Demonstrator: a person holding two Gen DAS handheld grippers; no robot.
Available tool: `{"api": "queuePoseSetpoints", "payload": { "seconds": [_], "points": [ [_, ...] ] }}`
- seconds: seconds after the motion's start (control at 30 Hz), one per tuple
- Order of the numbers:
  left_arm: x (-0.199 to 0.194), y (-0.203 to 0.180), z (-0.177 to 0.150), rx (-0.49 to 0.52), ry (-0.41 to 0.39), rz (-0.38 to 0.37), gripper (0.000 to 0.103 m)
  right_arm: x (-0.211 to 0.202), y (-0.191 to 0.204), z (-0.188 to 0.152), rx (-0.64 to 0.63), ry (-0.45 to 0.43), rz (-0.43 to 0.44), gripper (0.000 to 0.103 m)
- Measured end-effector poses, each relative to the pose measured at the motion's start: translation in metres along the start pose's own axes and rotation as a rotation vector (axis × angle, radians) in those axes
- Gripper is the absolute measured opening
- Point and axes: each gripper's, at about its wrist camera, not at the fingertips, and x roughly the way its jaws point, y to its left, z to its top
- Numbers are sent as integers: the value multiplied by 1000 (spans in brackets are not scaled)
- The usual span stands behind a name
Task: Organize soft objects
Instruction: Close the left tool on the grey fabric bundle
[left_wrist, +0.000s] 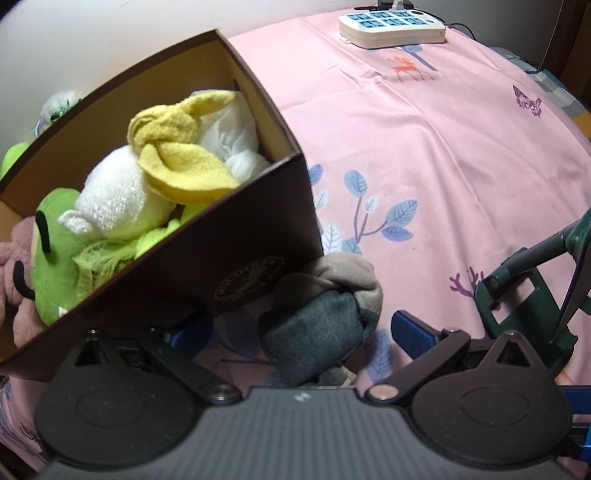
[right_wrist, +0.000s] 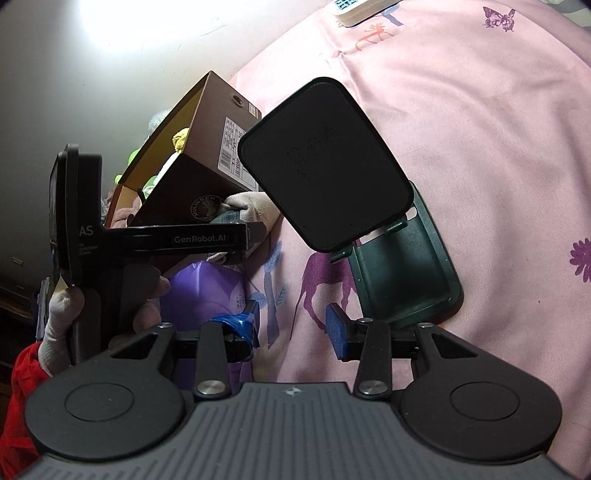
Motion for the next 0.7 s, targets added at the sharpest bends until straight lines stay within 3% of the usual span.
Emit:
{"api": "queuePoseSetpoints", "payload": {
  "seconds": [0.3,0.5,0.7],
  "points": [
    [11,5,2,-67,23,-2,102,0,-2,-2,21,-2,-6,24],
    [15,9,1,-119,33,-18,90,0,-3,-3,29,2,-4,24],
    [16,6,-2,-120,28,6,96,1,-3,-2,28,0,0,24]
  ]
}}
